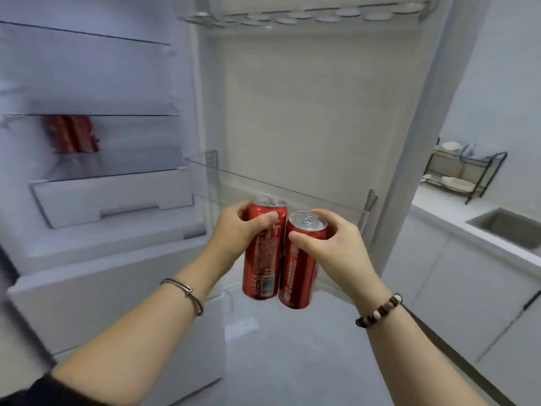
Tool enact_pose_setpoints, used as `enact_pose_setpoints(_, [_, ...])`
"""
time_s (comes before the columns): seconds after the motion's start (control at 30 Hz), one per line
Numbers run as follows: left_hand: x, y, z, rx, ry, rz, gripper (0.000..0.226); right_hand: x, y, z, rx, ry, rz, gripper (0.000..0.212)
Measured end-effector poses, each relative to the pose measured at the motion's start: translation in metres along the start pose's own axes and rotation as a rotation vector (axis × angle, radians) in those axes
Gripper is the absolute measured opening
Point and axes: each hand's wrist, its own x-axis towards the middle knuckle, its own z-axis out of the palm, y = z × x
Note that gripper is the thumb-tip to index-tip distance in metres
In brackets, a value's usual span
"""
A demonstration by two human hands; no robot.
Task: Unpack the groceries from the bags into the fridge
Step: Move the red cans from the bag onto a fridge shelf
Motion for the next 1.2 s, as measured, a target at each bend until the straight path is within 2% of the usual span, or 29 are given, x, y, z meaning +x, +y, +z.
enact_pose_setpoints(0.17, [0.002, -0.007, -0.070, 0.042, 0.212, -0.010, 0.025, 0.037, -0.007, 0.072, 0.103, -0.175, -0.031, 0.026])
enact_pose_setpoints(0.3, [0.011, -0.014, -0.124, 0.096, 0.362, -0.005, 0.012, 0.066, -0.013, 0.133, 0.182, -0.236, -0.045, 0.028])
enact_pose_setpoints(0.5, [0.047, -0.026, -0.206, 0.112, 0.505, -0.026, 0.005, 0.120, -0.018, 0.229, 0.225, -0.256, -0.045, 0.037])
enact_pose_setpoints(0.63, [0.083, -0.033, -0.267, 0.081, 0.507, -0.017, 0.015, 0.164, -0.029, 0.294, 0.227, -0.223, -0.021, 0.067])
enact_pose_setpoints(0.67, [0.092, -0.034, -0.283, 0.073, 0.512, -0.011, 0.016, 0.175, -0.035, 0.309, 0.231, -0.224, -0.012, 0.068])
enact_pose_setpoints(0.77, [0.122, -0.034, -0.331, 0.068, 0.532, 0.009, 0.016, 0.209, -0.051, 0.353, 0.227, -0.246, -0.027, 0.045])
enact_pose_setpoints(0.83, [0.141, -0.032, -0.360, 0.069, 0.551, 0.032, 0.012, 0.230, -0.059, 0.380, 0.226, -0.242, -0.050, 0.037])
enact_pose_setpoints(1.03, [0.189, -0.033, -0.425, 0.201, 0.615, 0.164, 0.027, 0.288, -0.066, 0.442, 0.329, -0.144, -0.075, 0.038])
enact_pose_setpoints(1.2, [0.224, -0.053, -0.454, 0.252, 0.674, 0.157, 0.039, 0.328, -0.060, 0.472, 0.369, -0.109, -0.092, 0.039])
